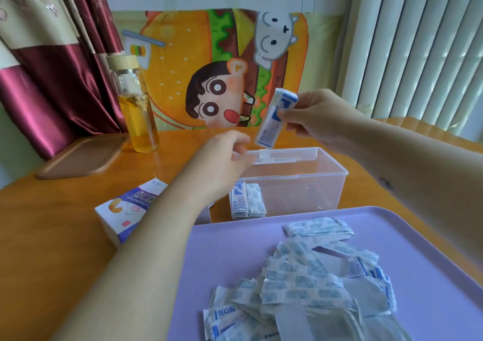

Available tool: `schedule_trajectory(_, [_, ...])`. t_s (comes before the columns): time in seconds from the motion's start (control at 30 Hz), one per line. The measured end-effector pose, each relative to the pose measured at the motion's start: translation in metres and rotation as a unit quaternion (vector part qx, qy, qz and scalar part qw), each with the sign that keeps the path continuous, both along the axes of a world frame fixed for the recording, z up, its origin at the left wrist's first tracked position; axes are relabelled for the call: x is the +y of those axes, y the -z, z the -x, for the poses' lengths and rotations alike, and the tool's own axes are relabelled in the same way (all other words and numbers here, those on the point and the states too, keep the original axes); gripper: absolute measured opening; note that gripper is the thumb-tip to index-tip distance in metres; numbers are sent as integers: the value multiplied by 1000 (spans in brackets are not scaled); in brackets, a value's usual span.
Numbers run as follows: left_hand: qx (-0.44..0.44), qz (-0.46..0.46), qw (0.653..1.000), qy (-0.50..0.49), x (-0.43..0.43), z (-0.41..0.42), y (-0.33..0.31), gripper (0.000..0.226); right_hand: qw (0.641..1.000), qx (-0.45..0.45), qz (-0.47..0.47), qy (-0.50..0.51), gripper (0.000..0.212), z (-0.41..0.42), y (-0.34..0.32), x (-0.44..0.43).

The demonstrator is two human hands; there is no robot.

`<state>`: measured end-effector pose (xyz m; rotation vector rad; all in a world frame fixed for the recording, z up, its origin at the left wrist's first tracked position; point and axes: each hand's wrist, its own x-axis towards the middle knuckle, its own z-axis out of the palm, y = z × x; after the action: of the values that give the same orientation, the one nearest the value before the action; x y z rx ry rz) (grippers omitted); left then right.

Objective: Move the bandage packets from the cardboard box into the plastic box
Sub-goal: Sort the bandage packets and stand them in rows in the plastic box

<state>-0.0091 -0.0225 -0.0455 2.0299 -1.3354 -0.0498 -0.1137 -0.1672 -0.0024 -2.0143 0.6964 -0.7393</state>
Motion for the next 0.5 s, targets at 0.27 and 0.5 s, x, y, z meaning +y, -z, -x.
schedule_trajectory(0.27, [-69, -133, 989, -1, -1, -11, 15, 21, 915, 396, -73, -31, 4, -35, 40, -37])
schedule_trajectory(0.5, [-68, -181, 981, -2, -3, -12, 17, 23, 847, 526, -37, -58, 18, -51, 65, -41])
